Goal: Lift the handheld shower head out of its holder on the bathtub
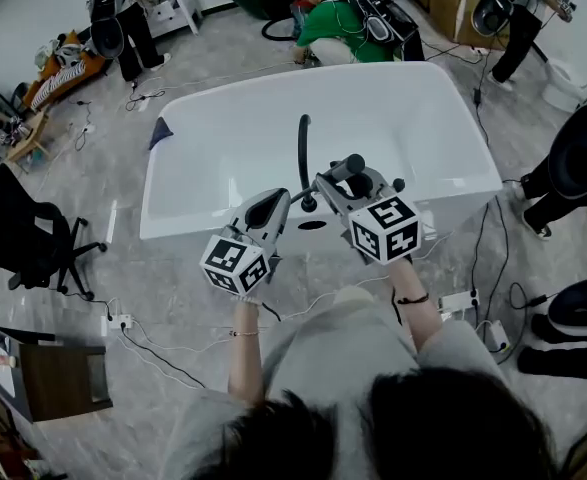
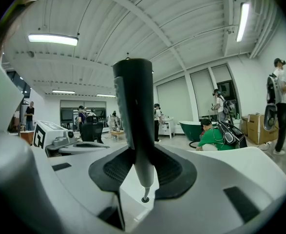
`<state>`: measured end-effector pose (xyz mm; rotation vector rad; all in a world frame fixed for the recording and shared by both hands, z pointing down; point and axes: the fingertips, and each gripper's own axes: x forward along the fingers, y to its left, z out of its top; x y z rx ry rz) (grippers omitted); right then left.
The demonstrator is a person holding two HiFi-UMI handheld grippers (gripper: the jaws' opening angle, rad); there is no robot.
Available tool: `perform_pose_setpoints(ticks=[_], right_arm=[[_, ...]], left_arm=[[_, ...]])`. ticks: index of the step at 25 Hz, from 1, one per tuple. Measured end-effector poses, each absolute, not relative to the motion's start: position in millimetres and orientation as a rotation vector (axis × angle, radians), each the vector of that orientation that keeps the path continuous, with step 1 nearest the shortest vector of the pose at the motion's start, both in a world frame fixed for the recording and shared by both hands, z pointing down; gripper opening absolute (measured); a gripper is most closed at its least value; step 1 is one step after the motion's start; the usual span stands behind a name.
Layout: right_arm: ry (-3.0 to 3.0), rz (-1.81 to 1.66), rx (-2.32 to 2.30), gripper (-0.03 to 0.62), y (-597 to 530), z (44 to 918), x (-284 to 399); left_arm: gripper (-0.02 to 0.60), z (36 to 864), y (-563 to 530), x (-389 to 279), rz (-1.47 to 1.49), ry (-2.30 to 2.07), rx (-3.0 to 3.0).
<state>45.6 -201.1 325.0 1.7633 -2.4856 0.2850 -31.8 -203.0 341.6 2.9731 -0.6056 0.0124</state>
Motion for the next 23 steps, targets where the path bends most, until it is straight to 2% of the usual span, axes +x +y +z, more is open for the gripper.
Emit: perform_pose_setpoints(ticks=[23], right_arm=[[-2.501,0.283,1.804,0.132,-211,330,62]], left_arm=[[0.006,350,-212,-25,0.023,-0.601,2.965]])
